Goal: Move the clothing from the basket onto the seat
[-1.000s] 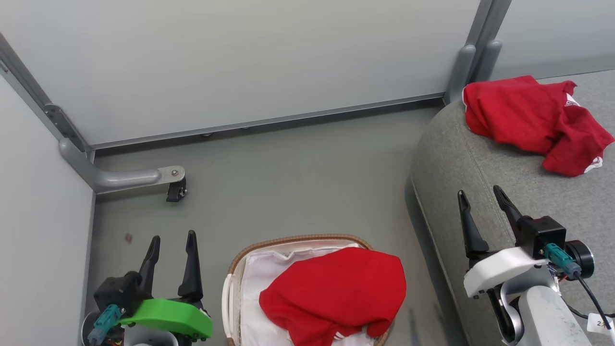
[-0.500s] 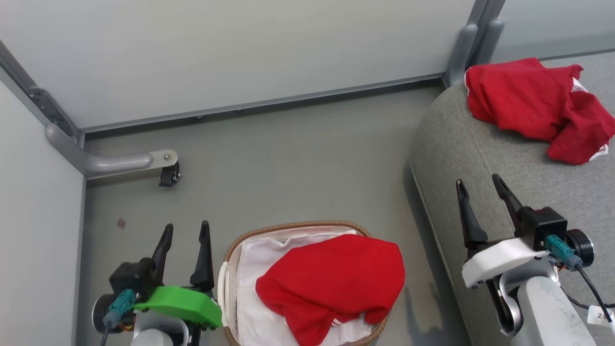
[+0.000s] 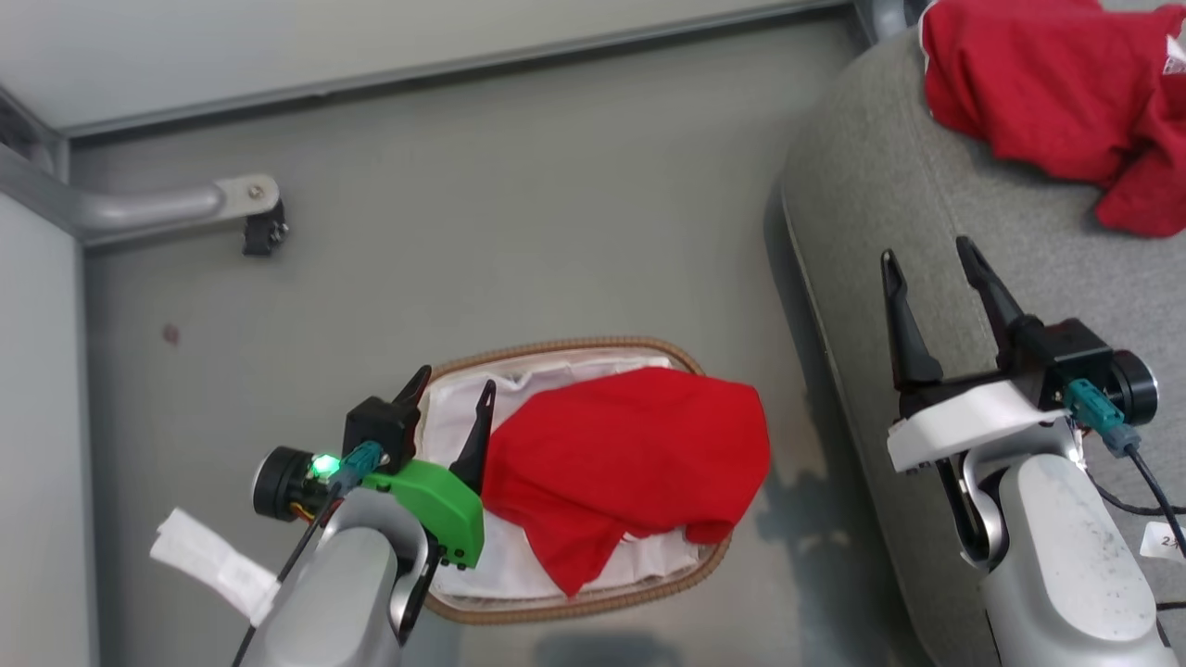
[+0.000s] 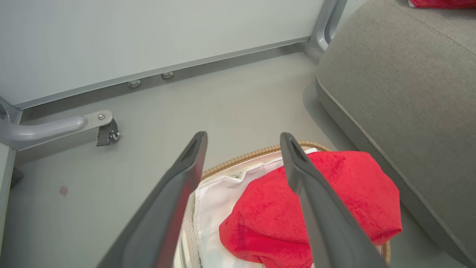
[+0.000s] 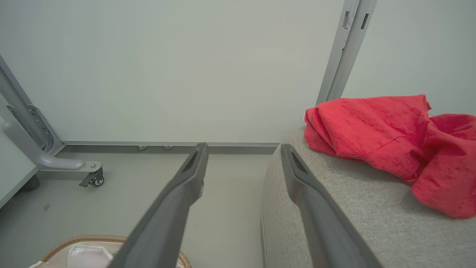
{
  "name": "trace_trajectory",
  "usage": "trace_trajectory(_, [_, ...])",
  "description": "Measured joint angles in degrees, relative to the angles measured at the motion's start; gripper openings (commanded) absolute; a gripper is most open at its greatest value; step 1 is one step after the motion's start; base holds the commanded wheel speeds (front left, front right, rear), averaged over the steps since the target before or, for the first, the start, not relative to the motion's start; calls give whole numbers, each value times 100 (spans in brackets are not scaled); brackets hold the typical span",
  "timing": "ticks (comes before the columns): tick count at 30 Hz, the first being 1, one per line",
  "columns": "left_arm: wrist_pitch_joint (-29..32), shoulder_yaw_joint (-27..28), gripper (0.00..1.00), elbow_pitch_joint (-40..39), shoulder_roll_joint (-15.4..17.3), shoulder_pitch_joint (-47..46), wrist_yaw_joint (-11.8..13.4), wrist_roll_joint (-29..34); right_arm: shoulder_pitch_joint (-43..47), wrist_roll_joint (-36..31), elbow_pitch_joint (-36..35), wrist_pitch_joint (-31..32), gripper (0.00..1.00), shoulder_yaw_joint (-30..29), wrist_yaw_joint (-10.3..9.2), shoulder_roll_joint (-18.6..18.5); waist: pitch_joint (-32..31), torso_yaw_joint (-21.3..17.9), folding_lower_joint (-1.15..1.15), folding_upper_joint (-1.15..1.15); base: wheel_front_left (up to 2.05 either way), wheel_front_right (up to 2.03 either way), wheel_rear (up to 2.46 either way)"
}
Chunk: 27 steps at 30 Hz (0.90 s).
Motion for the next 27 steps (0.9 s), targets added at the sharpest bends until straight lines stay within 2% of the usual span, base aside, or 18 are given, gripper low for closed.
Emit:
trace_trajectory(7, [164, -883, 100, 1183, 71, -790, -1, -249, -282, -43, -241, 0, 100, 125, 0, -1, 745, -193, 0, 0, 0, 0, 0])
trace_trajectory(14, [465, -1708, 100, 1915, 121, -1218, -1, -426, -463, 68, -460, 0, 100, 250, 0, -1, 1424, -420, 0, 0, 0, 0, 0])
trace_trajectory(18, [642, -1976, 100, 2260, 197, -1516, -1, -469, -545, 120, -565, 0, 100, 326, 0, -2, 1753, -559, 0, 0, 0, 0, 0])
trace_trajectory(27, [878, -2073, 100, 2818, 287, -2191, 116, -394, -698, 253, -734, 0, 100, 500, 0, -1, 2317, -842, 1, 0, 0, 0, 0])
